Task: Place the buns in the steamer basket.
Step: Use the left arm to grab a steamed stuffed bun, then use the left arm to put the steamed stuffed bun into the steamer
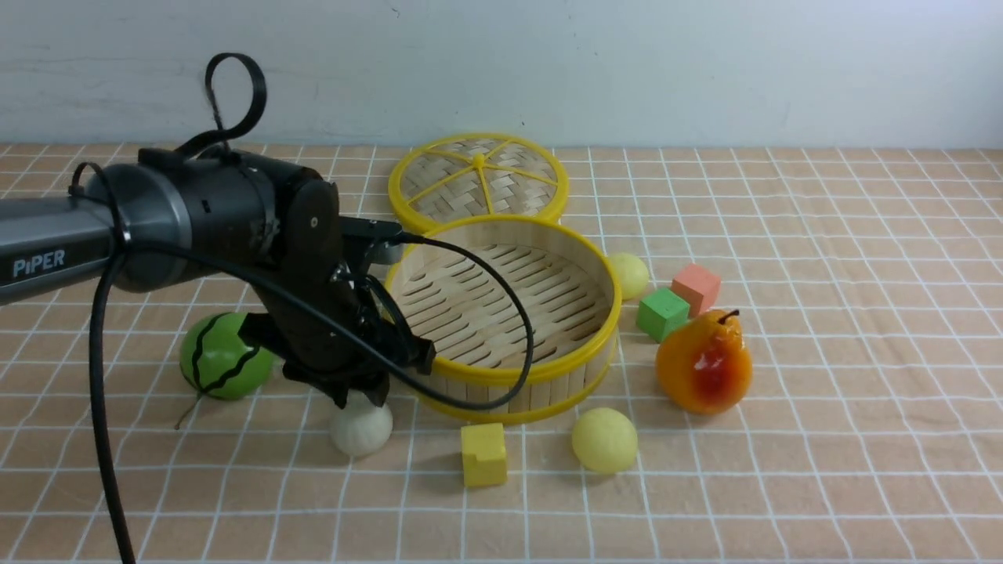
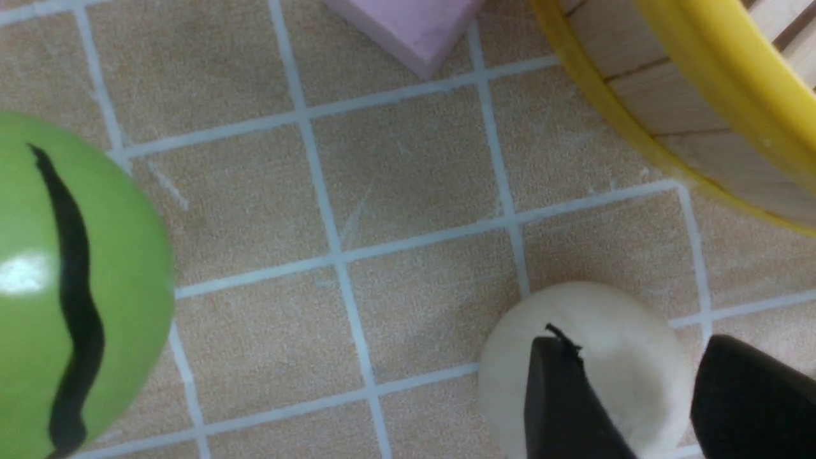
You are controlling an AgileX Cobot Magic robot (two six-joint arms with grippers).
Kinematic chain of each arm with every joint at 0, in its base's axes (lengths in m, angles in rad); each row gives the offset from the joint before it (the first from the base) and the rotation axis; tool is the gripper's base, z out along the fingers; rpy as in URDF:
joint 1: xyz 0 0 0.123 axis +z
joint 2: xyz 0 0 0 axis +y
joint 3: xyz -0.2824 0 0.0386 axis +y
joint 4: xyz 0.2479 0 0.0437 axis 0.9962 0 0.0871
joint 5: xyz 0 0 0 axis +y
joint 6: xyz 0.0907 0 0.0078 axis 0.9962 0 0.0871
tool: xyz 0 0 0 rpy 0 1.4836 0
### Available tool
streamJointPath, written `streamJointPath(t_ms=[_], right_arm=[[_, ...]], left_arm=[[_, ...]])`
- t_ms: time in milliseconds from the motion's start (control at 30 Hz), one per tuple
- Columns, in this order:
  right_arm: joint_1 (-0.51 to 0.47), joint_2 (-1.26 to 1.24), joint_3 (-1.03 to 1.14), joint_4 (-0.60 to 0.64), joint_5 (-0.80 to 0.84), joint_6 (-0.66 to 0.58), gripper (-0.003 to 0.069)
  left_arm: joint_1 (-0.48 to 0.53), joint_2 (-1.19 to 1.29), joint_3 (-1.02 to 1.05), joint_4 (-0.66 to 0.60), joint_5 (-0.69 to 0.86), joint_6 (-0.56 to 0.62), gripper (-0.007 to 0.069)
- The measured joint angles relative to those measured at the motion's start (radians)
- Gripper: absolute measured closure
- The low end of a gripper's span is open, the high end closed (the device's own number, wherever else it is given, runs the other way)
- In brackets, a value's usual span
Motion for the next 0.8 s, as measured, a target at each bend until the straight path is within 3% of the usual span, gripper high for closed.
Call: streamJointPath(t_ms=[267,500,667,800], right_arm=[[0.000,0.000,0.000,0.000,0.000,0.000,0.0419],[0.000,0.000,0.000,0.000,0.000,0.000,0.0419],[0.000,0.000,0.000,0.000,0.000,0.000,0.0419],[0.000,0.000,0.000,0.000,0.000,0.000,0.0419]], left_arm=[[0.000,0.034,-0.002,0.002,0.001,0.001,0.0369],[0.000,0.021,-0.002,0.001,0.063,-0.001,0.0624],[0.000,-0.062,-0.022,-0.015,0.161,-0.002,0.0635],[0.000,-0.131,-0.112,-0.098,0.175,0.050,0.0635]])
